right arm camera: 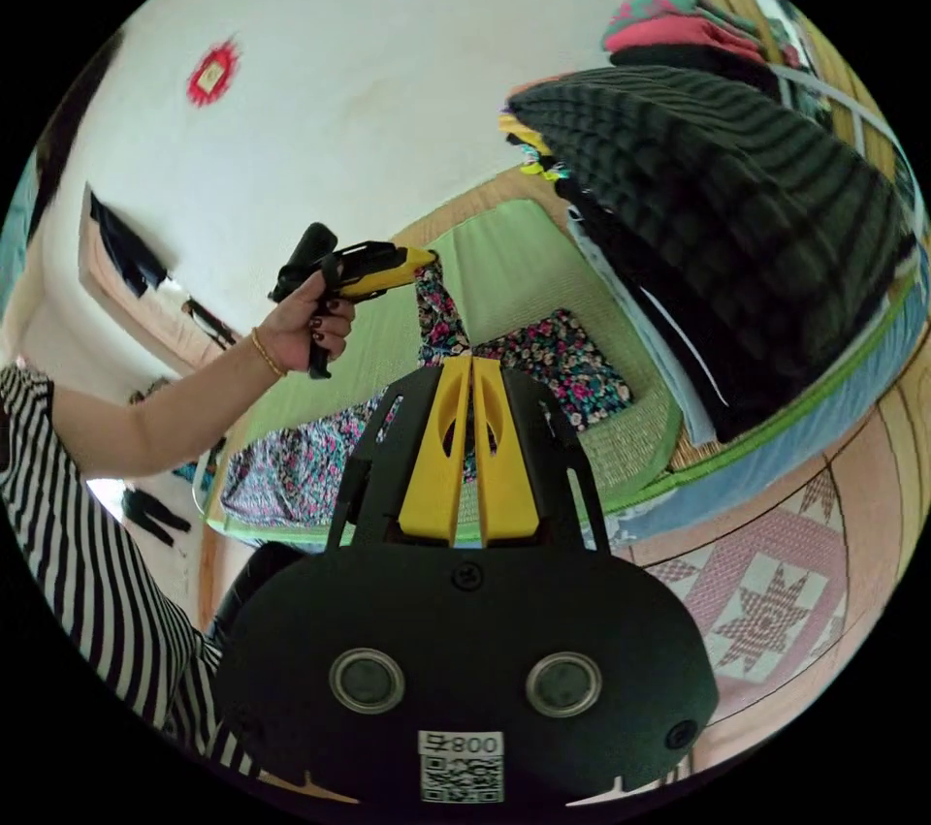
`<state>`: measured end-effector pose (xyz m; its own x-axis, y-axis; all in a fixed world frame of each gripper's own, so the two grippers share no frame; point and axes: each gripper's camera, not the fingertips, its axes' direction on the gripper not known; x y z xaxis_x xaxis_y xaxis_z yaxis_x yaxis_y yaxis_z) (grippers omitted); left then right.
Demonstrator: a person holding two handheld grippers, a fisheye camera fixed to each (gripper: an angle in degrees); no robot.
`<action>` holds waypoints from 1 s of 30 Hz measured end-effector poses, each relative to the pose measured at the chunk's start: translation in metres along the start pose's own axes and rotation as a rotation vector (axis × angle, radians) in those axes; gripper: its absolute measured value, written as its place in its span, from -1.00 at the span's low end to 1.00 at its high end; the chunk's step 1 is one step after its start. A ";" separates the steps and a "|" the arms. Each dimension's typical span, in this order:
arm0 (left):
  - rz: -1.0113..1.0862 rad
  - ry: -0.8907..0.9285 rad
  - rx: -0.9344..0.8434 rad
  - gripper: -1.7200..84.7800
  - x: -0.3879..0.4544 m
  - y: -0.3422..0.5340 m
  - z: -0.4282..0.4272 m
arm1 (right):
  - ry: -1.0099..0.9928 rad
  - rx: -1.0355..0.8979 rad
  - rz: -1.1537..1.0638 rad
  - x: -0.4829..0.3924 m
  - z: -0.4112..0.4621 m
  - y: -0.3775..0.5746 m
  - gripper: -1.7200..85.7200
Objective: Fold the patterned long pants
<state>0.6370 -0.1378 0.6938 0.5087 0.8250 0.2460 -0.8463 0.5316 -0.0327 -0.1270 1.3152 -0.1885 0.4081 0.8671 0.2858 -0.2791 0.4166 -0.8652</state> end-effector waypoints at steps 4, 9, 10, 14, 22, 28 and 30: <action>-0.007 -0.053 -0.073 -0.92 0.006 -0.028 0.037 | -0.017 0.042 0.163 0.052 -0.011 0.009 -0.96; -0.033 -0.070 -0.124 -0.92 0.005 -0.052 0.074 | 0.012 -0.008 0.220 0.082 -0.005 0.014 -0.96; -0.032 -0.080 -0.136 -0.92 0.005 -0.057 0.081 | 0.026 -0.010 0.226 0.087 -0.005 0.014 -0.96; -0.029 -0.129 -0.181 -0.91 0.004 -0.071 0.105 | 0.036 -0.019 0.259 0.108 -0.004 0.013 -0.96; -0.041 -0.166 -0.203 -0.83 -0.004 -0.082 0.135 | 0.044 -0.065 0.323 0.137 0.007 0.014 -0.96; -0.025 -0.147 -0.171 -0.81 -0.003 -0.081 0.142 | 0.040 -0.050 0.328 0.140 0.002 0.012 -0.96; -0.022 -0.147 -0.155 -0.81 -0.003 -0.079 0.141 | 0.046 -0.046 0.321 0.138 0.001 0.009 -0.96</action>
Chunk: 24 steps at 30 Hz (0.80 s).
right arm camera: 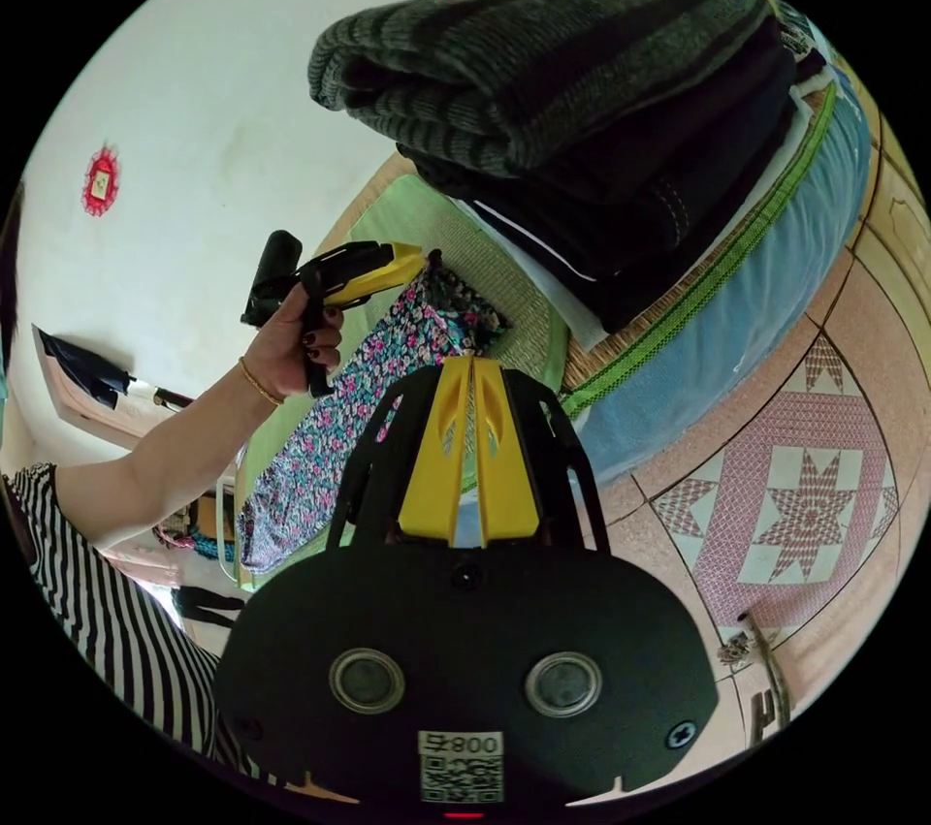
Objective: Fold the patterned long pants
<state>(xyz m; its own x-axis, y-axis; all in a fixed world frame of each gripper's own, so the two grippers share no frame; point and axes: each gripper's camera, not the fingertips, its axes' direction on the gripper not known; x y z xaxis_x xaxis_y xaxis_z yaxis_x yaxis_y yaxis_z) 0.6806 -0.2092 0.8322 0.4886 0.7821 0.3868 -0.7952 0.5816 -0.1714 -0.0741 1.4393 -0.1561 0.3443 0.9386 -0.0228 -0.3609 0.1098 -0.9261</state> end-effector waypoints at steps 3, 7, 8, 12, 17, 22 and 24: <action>0.004 0.027 0.037 -0.81 0.000 0.003 -0.002 | -0.020 0.009 0.011 0.002 0.001 -0.004 -0.96; 0.025 0.000 0.044 -0.81 0.004 0.009 -0.004 | -0.051 0.005 0.033 0.006 0.006 -0.008 -0.96; 0.042 -0.018 0.049 -0.81 0.006 0.012 -0.005 | -0.032 0.003 0.032 0.005 0.006 -0.009 -0.96; 0.124 -0.051 0.039 -0.84 0.016 0.028 -0.005 | 0.007 0.017 0.062 0.008 0.004 -0.011 -0.96; 0.205 -0.204 -0.052 -0.87 0.024 0.051 0.011 | -0.036 -0.012 -0.032 -0.014 0.016 -0.016 -0.96; 0.203 -0.286 -0.064 -0.89 0.022 0.065 0.014 | 0.060 -0.051 -0.085 -0.031 0.047 -0.033 -0.96; 0.204 -0.322 -0.056 -0.90 0.021 0.072 0.012 | 0.053 -0.057 -0.066 -0.027 0.055 -0.039 -0.96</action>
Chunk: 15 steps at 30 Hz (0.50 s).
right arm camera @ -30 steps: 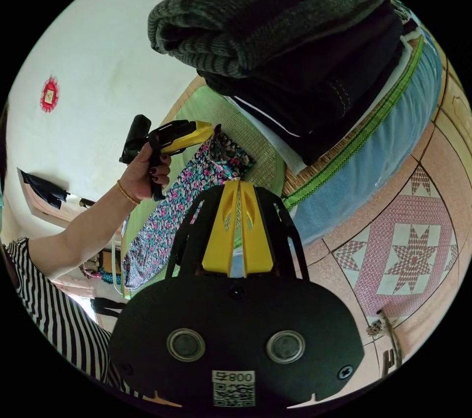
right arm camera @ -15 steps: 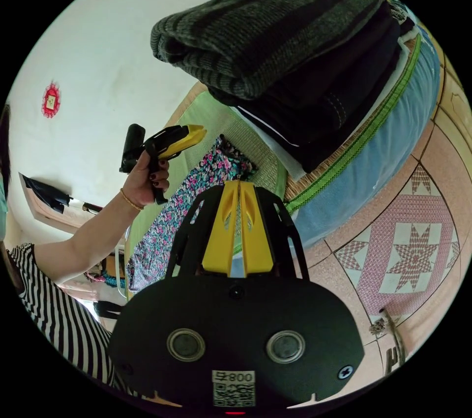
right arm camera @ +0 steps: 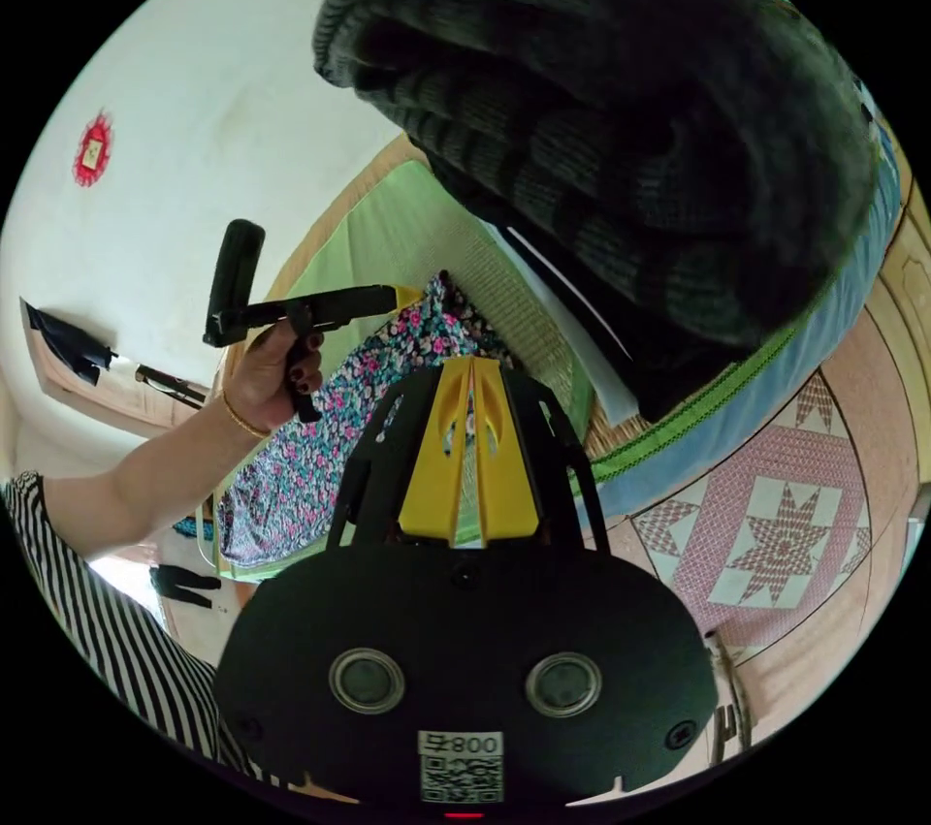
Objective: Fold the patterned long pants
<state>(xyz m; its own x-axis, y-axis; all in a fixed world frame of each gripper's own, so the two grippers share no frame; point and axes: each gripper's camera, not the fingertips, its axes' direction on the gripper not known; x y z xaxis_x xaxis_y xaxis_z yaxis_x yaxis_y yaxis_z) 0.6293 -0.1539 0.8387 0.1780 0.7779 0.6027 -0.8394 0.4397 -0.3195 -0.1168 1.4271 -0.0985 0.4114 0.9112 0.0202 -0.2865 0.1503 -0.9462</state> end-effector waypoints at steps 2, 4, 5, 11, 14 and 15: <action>-0.008 -0.028 -0.015 -0.90 -0.003 0.011 0.000 | 0.020 -0.018 0.011 0.002 0.011 -0.004 -0.96; -0.010 -0.013 0.005 -0.89 -0.004 0.022 -0.003 | 0.022 -0.020 0.006 0.000 0.017 -0.005 -0.96; 0.004 -0.004 0.029 -0.88 -0.003 0.031 -0.006 | 0.019 -0.016 0.007 -0.002 0.019 -0.005 -0.96; 0.039 -0.042 -0.025 -0.92 -0.003 0.065 -0.007 | 0.018 -0.005 0.016 -0.012 0.032 -0.003 -0.96; 0.065 -0.051 0.008 -0.94 -0.001 0.086 -0.018 | 0.020 -0.002 0.008 -0.020 0.037 -0.002 -0.96; 0.069 -0.051 0.015 -0.94 -0.001 0.090 -0.021 | 0.023 -0.001 0.003 -0.022 0.038 -0.002 -0.96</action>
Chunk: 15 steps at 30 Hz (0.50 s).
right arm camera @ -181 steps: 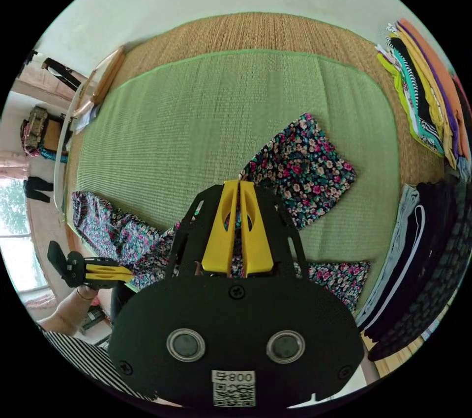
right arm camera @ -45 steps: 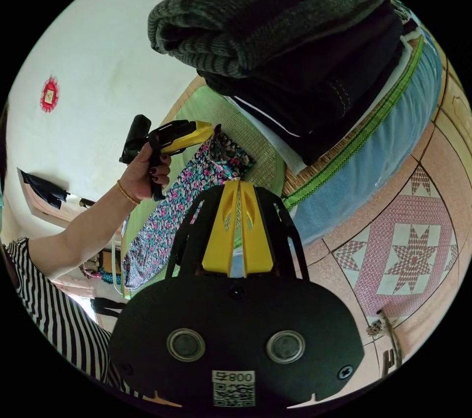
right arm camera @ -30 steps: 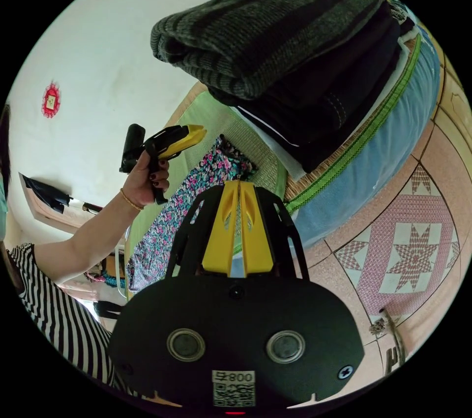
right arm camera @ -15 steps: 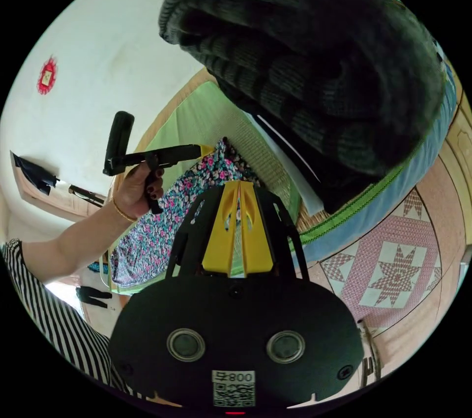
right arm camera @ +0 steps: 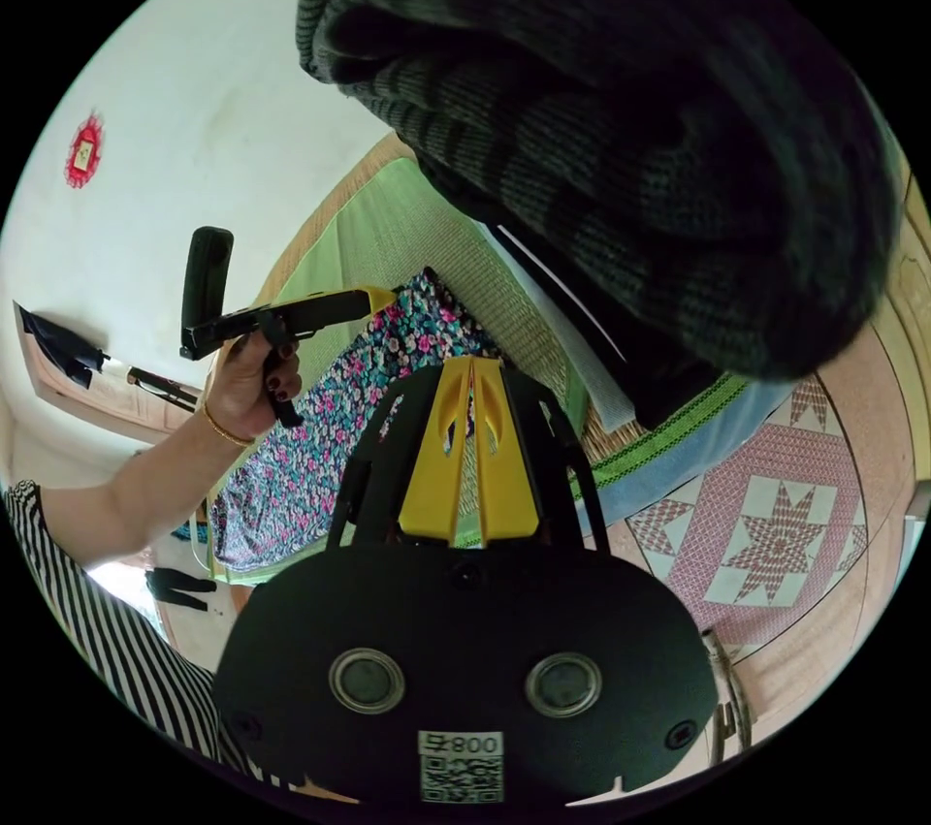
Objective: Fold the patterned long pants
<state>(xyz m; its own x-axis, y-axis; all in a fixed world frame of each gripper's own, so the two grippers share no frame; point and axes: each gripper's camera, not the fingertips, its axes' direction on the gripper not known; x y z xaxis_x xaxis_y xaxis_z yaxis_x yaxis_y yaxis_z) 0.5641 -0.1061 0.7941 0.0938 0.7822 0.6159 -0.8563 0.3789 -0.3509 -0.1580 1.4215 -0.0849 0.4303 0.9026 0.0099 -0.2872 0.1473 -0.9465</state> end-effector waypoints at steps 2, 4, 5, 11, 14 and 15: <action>0.001 -0.009 0.023 -0.94 -0.002 0.016 -0.009 | 0.024 -0.007 -0.018 -0.009 0.007 0.000 -0.96; -0.015 -0.008 0.024 -0.94 -0.006 0.028 -0.012 | 0.042 -0.015 -0.024 -0.013 0.015 -0.001 -0.96; -0.032 -0.009 0.015 -0.94 -0.009 0.036 -0.012 | 0.047 -0.019 -0.022 -0.015 0.020 -0.002 -0.96; -0.084 -0.001 0.045 -0.91 -0.024 0.093 -0.029 | 0.068 -0.009 -0.020 -0.027 0.034 -0.003 -0.96; -0.126 0.026 0.126 -0.91 -0.029 0.150 -0.060 | 0.074 -0.001 -0.051 -0.041 0.035 0.000 -0.96; -0.138 0.031 0.142 -0.91 -0.031 0.165 -0.066 | 0.075 0.001 -0.061 -0.045 0.036 0.002 -0.96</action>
<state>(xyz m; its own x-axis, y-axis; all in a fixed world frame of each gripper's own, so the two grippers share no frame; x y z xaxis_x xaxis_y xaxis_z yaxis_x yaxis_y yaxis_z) 0.4536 -0.0351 0.6702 0.2285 0.7434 0.6286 -0.8972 0.4114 -0.1603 -0.2085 1.3955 -0.0752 0.5098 0.8592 0.0433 -0.2592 0.2014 -0.9446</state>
